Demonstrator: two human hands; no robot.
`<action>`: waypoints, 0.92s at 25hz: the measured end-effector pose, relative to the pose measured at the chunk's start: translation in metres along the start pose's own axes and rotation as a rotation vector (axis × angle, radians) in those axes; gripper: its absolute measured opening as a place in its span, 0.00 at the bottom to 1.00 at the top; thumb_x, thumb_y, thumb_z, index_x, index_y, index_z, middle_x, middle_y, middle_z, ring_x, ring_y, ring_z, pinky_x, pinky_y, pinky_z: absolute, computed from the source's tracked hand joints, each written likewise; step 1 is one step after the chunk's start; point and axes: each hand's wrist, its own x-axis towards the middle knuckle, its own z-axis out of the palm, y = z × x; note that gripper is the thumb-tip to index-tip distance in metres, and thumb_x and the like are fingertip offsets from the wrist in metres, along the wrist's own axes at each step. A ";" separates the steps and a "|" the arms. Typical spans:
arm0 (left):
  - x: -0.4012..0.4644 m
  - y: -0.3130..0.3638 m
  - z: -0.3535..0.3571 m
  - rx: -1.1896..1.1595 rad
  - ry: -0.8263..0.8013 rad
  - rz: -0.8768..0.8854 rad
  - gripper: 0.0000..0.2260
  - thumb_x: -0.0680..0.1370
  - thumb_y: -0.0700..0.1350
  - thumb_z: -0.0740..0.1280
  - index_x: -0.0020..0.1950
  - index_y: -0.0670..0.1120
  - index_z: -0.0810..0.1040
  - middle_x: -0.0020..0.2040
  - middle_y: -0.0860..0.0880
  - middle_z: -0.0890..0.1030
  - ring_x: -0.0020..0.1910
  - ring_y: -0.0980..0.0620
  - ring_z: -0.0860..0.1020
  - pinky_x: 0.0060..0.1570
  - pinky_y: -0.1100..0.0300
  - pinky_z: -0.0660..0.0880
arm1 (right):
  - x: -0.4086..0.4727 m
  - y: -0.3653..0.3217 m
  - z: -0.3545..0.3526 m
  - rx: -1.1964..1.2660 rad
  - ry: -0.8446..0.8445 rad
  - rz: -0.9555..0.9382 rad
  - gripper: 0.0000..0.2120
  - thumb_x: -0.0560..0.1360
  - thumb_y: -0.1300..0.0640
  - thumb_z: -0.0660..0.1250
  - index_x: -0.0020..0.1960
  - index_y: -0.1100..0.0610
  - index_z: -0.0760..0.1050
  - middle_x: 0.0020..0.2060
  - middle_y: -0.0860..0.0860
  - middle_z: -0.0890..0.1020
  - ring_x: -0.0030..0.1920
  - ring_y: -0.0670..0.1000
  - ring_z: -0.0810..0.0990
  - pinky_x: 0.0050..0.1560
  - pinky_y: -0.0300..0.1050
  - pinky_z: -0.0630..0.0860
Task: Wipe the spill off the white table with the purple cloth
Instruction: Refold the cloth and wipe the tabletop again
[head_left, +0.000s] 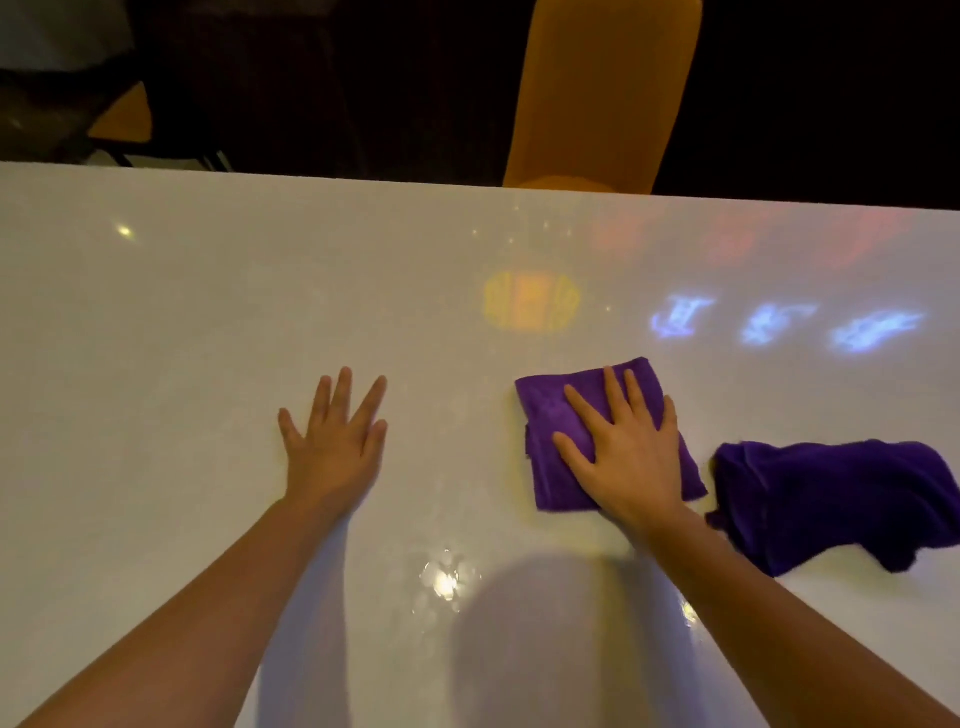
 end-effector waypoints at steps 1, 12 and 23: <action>-0.001 -0.002 0.007 0.024 0.013 0.036 0.23 0.79 0.57 0.47 0.73 0.63 0.47 0.78 0.51 0.47 0.77 0.50 0.44 0.70 0.35 0.41 | -0.020 -0.007 0.002 0.012 0.020 0.029 0.33 0.71 0.31 0.40 0.73 0.42 0.54 0.76 0.55 0.55 0.76 0.57 0.50 0.73 0.65 0.48; 0.008 -0.015 0.015 0.119 0.027 0.069 0.24 0.77 0.61 0.43 0.73 0.63 0.45 0.78 0.50 0.48 0.77 0.47 0.47 0.68 0.34 0.46 | 0.003 -0.090 0.008 0.090 0.039 0.184 0.30 0.74 0.37 0.51 0.73 0.48 0.59 0.76 0.58 0.55 0.76 0.56 0.50 0.73 0.62 0.48; 0.001 -0.038 0.010 0.069 0.078 0.229 0.23 0.79 0.53 0.46 0.75 0.56 0.51 0.78 0.48 0.53 0.77 0.49 0.50 0.71 0.40 0.48 | -0.110 -0.176 0.039 0.051 0.115 0.195 0.34 0.71 0.31 0.48 0.73 0.46 0.54 0.75 0.57 0.57 0.75 0.61 0.54 0.67 0.71 0.53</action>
